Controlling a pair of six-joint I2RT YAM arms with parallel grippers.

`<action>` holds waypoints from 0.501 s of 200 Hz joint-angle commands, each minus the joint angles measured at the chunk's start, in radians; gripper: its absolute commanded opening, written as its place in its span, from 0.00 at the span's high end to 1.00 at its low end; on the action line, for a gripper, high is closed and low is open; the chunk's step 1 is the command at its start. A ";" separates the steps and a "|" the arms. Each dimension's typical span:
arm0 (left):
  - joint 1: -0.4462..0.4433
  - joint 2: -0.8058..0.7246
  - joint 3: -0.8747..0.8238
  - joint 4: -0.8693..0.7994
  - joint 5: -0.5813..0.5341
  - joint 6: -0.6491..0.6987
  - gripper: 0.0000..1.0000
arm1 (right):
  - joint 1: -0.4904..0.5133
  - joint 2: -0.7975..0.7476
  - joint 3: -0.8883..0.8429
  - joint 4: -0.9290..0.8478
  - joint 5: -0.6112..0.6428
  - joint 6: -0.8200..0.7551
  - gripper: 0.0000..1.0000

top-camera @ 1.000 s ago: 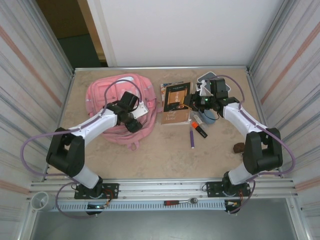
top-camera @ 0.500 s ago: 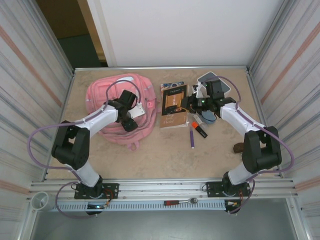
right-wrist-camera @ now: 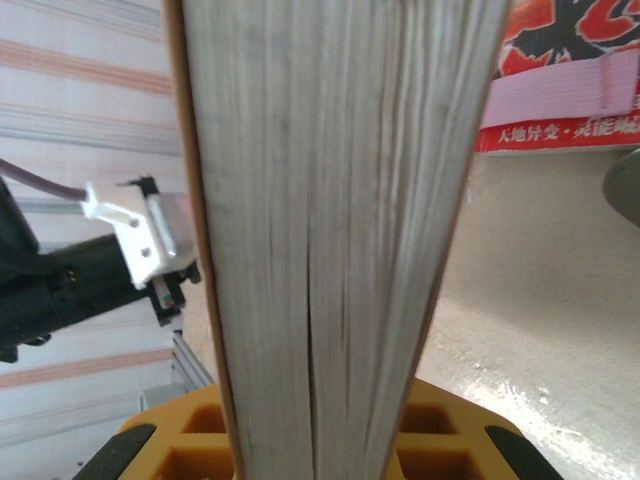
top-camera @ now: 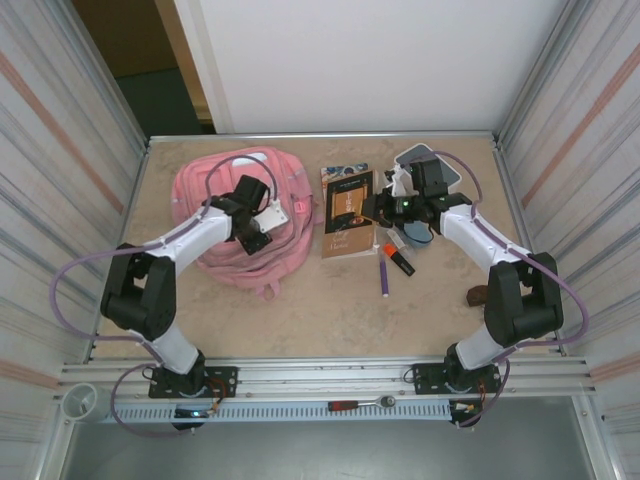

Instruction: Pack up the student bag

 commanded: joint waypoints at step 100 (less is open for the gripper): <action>0.154 -0.279 0.193 0.121 0.292 -0.300 1.00 | 0.185 0.081 -0.014 0.326 -0.041 0.294 0.98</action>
